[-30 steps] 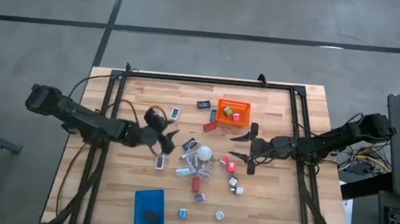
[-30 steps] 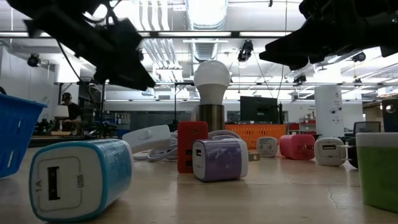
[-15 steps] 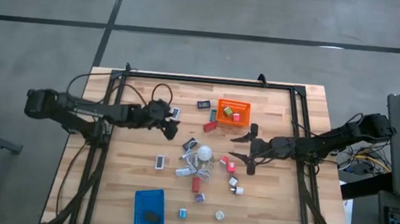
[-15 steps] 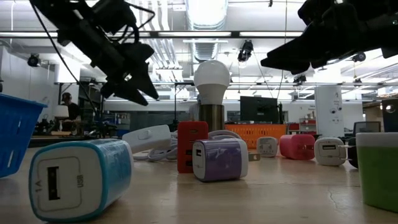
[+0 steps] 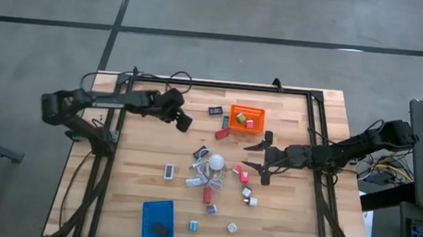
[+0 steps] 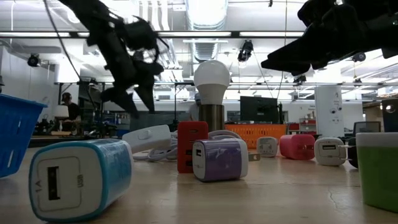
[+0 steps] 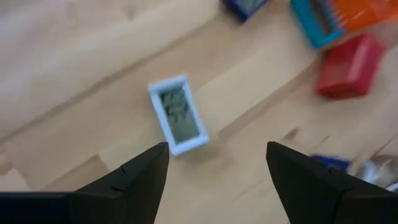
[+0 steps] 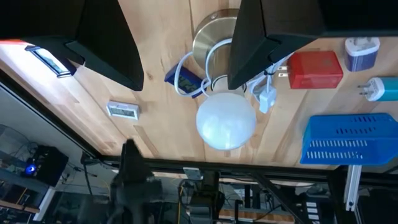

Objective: Pick & Place Office items
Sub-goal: Put the top white timer into the blue bin

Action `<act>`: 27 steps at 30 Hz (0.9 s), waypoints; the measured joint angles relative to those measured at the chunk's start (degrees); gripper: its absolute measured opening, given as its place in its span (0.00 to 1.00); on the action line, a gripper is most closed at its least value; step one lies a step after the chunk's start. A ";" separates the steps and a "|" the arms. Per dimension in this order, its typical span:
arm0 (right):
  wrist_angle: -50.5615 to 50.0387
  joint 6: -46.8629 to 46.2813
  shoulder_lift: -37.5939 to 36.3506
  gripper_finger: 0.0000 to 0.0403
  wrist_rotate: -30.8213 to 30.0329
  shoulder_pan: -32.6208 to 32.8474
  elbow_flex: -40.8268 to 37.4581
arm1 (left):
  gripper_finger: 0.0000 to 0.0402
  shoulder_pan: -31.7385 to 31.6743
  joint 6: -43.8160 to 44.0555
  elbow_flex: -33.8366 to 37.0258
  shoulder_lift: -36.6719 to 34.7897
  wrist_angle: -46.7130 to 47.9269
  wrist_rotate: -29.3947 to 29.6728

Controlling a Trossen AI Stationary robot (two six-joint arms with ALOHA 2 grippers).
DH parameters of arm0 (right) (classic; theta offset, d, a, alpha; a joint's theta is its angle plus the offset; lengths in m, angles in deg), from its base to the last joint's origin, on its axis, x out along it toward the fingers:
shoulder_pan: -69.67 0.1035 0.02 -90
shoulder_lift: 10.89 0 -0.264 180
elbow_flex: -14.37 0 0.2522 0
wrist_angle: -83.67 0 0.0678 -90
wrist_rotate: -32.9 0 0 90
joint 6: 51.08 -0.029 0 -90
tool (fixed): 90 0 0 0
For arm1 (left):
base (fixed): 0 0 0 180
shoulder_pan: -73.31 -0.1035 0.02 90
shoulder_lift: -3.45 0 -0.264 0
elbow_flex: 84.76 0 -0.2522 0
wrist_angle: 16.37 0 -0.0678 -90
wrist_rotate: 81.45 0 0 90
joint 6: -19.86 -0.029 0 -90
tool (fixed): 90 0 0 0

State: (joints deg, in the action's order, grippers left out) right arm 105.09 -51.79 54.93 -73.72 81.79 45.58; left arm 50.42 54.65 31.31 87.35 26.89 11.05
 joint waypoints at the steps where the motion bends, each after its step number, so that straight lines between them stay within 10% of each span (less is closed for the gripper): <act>1: -0.18 0.00 0.00 0.57 0.00 0.00 0.00 | 0.69 -0.09 0.00 -1.17 1.85 1.25 -0.16; 13: -0.39 -0.42 0.00 0.57 0.07 0.00 0.00 | 0.69 -0.32 -4.66 -14.90 17.91 10.63 1.98; 27: -0.59 0.70 0.00 0.57 0.09 0.00 0.00 | 0.69 -2.63 -4.55 -17.09 20.36 12.29 5.59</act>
State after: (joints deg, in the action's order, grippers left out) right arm 104.49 -51.09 54.93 -73.63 81.79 45.58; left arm 47.79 50.10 14.22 107.71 39.18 16.65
